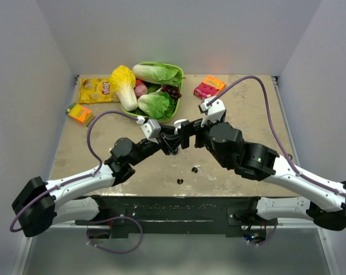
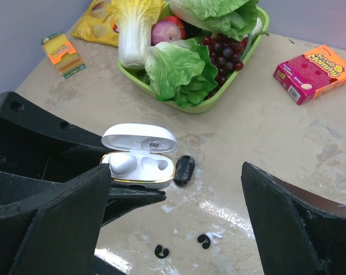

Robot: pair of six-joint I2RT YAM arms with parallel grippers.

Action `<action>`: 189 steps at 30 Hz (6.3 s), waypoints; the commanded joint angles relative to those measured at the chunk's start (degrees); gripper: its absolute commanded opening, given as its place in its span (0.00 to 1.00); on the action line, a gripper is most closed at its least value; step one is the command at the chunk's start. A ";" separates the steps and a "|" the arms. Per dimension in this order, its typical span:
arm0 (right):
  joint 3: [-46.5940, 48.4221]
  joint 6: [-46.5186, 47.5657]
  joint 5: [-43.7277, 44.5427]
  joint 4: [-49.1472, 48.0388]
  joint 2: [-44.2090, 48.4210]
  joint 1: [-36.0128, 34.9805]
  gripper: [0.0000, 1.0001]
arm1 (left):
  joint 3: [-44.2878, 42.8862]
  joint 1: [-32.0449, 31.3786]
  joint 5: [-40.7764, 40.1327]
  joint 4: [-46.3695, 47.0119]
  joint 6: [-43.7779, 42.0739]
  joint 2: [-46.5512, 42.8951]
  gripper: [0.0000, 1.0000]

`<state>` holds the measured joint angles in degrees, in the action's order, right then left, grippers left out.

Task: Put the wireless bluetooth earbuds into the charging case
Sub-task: Place the earbud in the charging case, then pick up the earbud from the center of the board.

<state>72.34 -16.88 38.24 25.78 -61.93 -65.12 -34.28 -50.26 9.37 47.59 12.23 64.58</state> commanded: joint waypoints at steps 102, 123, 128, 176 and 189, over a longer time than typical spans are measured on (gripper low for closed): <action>-35.16 -21.79 -14.16 -13.91 -20.59 11.25 0.11 | 23.56 -1.77 -6.64 -0.84 6.93 -26.52 0.00; -26.20 -18.89 -20.05 -22.79 -34.92 26.44 0.09 | 23.30 -1.86 -7.52 -1.54 5.88 -26.43 0.00; -21.80 -15.91 -20.92 -23.75 -38.97 28.65 0.08 | 22.94 -1.86 -7.78 -2.41 5.52 -26.61 0.00; -36.56 -26.97 -15.48 -22.09 -25.44 23.81 0.00 | 24.79 -4.58 -7.79 1.63 7.46 -24.85 0.00; -34.64 -19.25 -21.37 -24.38 -18.50 21.89 0.00 | 25.49 -4.58 -7.61 1.63 7.37 -26.34 0.00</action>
<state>36.51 -40.69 18.63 0.91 -84.90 -41.32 -9.45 -54.52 2.26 46.13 19.99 39.48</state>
